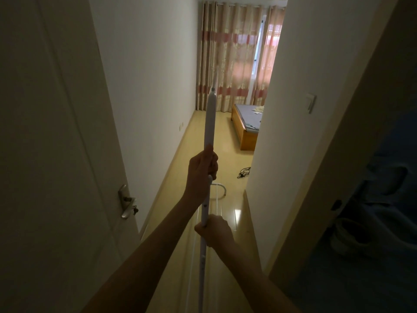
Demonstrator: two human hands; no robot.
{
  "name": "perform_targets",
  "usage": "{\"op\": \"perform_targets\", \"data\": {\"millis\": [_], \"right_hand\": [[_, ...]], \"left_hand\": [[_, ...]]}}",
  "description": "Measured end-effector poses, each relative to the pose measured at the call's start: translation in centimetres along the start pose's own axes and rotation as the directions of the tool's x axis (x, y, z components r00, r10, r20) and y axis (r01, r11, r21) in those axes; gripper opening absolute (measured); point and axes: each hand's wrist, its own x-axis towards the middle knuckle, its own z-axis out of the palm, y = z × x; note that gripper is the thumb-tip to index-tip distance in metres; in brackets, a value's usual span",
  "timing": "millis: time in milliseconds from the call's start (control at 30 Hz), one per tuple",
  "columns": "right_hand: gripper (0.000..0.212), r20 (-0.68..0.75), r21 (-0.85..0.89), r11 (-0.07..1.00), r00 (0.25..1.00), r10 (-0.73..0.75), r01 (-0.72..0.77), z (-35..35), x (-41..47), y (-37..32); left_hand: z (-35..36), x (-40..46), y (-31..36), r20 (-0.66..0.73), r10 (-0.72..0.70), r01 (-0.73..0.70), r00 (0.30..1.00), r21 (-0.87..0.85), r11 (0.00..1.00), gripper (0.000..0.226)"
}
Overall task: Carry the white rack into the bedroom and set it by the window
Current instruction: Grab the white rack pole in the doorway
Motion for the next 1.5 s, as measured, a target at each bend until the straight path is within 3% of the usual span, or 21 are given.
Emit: {"op": "perform_targets", "data": {"millis": [1133,1500], "right_hand": [[0.011,-0.041,-0.039,0.998,0.998,0.053,-0.054,-2.2,13.8,0.6],[0.012,0.026,-0.039,0.997,0.998,0.060,-0.059,-3.5,17.6,0.6]], "left_hand": [[-2.0,12.2,-5.6,0.040,0.014,-0.013,0.999,-0.019,1.000,0.041],[-2.5,15.7,-7.2,0.020,0.005,-0.006,1.000,0.035,0.999,0.041]]}}
